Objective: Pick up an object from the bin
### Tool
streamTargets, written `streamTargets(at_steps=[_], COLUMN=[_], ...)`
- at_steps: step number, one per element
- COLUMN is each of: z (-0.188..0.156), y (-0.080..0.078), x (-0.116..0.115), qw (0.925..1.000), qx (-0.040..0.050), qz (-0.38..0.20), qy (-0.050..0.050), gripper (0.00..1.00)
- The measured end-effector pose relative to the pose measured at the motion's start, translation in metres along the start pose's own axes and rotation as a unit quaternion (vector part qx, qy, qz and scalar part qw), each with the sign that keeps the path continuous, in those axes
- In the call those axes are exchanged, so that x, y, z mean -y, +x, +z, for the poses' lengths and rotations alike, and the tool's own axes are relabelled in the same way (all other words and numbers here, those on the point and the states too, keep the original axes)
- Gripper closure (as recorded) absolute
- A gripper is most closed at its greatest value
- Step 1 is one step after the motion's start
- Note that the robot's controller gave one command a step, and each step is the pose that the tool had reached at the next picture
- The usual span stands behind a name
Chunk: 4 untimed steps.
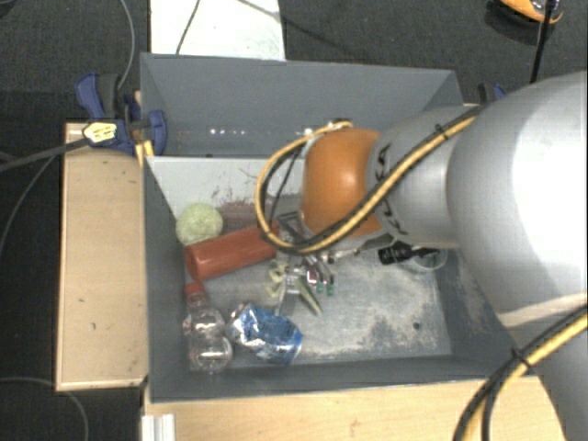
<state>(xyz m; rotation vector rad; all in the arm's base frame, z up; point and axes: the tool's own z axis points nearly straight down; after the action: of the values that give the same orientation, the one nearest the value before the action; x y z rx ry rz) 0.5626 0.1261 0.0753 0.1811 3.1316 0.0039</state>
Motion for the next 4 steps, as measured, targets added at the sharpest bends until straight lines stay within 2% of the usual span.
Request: streamTargets(at_steps=[1,2,3,4], z=[0.000,0.000,-0.043,-0.062], y=[-0.001,-0.001,-0.003,-0.011], x=[0.003,0.003,0.004,0.016], qw=[0.9995,0.9995,0.9992,0.9987], qx=[0.0012,0.0012,-0.0017,0.0061], qz=[-0.032,-0.032,-0.039,-0.051], qy=[0.001,0.001,0.002,0.000], gripper=[1.00,1.00,1.00,1.00])
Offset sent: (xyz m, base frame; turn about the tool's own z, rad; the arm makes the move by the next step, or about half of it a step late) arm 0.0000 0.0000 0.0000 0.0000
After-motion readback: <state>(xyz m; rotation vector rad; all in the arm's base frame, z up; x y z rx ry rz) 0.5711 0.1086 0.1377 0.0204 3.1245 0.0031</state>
